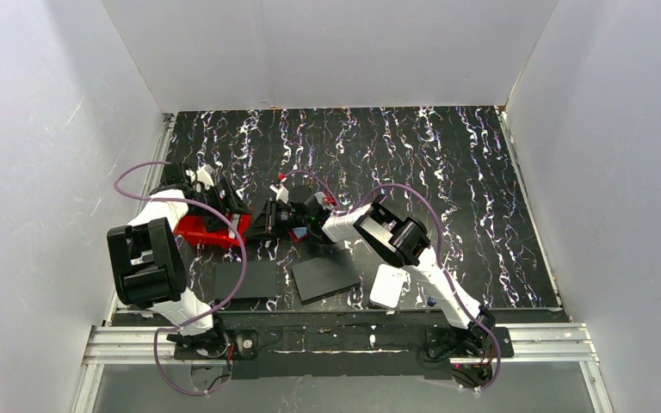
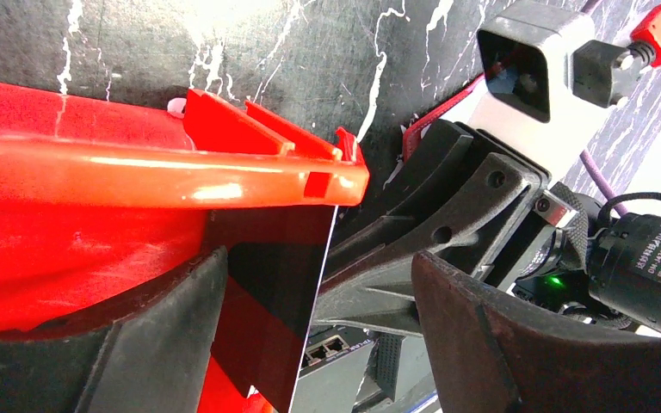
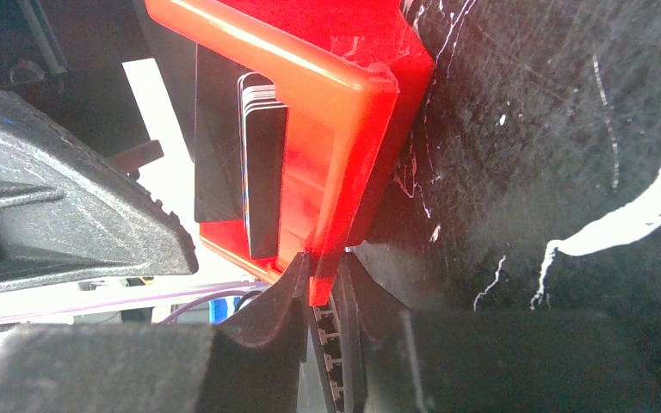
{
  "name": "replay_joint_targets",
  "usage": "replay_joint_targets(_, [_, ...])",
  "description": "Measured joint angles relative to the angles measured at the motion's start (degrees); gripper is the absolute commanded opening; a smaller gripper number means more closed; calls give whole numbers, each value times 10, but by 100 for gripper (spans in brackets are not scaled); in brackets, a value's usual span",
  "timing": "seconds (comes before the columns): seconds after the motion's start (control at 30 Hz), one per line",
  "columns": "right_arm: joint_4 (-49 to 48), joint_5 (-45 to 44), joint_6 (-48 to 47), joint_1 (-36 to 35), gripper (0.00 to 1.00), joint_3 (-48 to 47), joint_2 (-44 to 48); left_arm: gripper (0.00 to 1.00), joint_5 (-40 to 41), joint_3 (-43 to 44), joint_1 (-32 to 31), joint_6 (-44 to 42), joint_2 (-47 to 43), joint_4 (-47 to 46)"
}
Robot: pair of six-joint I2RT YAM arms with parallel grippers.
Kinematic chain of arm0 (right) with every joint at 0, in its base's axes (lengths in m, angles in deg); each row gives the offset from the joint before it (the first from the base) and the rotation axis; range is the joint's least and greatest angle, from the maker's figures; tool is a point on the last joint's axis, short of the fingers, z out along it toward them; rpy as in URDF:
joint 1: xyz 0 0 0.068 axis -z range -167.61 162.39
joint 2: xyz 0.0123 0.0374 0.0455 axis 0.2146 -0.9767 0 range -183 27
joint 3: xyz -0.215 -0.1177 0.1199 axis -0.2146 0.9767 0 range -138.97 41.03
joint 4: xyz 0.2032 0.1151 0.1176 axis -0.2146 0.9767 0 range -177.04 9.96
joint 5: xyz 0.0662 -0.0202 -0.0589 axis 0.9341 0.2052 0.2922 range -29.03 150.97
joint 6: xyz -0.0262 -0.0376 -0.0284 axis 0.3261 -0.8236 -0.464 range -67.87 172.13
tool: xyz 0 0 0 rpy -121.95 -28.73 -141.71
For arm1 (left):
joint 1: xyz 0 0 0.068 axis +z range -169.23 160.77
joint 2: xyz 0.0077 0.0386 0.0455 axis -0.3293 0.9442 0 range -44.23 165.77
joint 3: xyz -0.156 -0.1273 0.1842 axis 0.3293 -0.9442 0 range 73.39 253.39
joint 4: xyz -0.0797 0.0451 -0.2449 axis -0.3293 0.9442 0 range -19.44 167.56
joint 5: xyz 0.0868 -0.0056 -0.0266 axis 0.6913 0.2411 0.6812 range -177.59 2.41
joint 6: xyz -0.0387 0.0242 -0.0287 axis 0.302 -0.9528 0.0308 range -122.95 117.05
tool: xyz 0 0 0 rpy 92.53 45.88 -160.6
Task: Put the credit cards into the card holder
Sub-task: Pick up the credit card from the storage box.
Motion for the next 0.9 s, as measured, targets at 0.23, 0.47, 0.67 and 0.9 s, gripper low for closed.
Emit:
replay_joint_targets(0.23, [0,4,0,1,7,0,0,61,11,-9,0,0,-10,-1])
replay_joint_targets(0.47, [1,10,0,4,6,0,0,45,23,-9,0,0,-10,-2])
replay_joint_targets(0.67, [2,13,0,6,5,0,0,35,32,-9,0,-3,-14,-2])
replay_joint_targets(0.9, [1,14,2,6,4,0,-1,31,36,-9,0,-6,-32,7])
